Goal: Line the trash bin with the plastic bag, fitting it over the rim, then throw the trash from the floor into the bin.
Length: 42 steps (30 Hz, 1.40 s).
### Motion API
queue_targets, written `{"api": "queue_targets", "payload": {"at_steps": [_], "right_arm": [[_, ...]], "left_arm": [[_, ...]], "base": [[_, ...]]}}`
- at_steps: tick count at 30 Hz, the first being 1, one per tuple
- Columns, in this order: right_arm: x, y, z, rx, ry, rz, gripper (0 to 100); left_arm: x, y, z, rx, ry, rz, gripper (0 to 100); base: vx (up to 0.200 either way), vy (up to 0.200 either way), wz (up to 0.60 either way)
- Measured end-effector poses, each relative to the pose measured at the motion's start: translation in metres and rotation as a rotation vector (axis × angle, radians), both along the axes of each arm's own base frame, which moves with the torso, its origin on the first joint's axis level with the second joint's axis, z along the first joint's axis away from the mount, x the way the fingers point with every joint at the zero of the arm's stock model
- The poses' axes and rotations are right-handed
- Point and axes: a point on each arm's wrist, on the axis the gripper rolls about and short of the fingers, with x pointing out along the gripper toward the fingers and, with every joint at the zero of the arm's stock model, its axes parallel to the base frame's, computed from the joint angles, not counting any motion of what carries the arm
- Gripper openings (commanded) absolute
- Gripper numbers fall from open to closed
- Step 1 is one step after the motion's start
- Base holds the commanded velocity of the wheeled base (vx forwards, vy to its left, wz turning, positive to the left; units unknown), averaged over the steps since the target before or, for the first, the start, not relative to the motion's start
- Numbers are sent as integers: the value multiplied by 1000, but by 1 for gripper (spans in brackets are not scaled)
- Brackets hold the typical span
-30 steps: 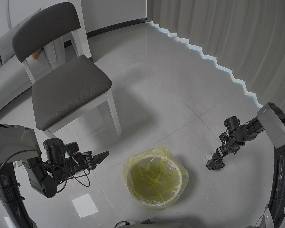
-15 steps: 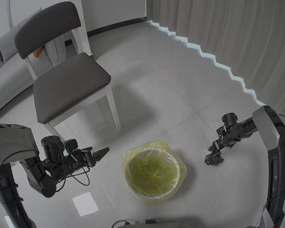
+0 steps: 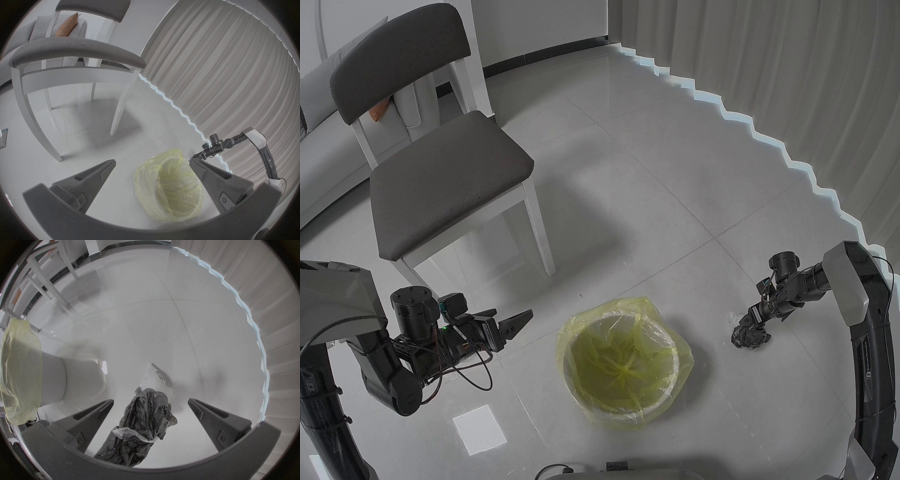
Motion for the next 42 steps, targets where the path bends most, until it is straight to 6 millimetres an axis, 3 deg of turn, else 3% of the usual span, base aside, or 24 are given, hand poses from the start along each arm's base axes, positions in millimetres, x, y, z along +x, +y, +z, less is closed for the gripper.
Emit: {"api": "queue_targets", "payload": {"at_steps": [19,20,33,38,42], "right_arm": [[1,-3,-22,-5,76,-4,100],[1,-3,-23,-6,82,-2,0],[-2,-3,-16,-14,125,-2,0],[-9,0,5,-13,133,2,0],[-22,8,33,-13,127,14,0]], "left_arm": [[4,-3,-4,3,-2,-7,100],[4,-4,-4,3,-3,-7,100],[6,-4,-6,0,-14,-7,100],[6,-3,-6,-4,-35,-1,100],[5,-3,-7,-5,-42,2,100]], "base": [[0,0,0],[0,0,0],[0,0,0],[0,0,0],[0,0,0]]}}
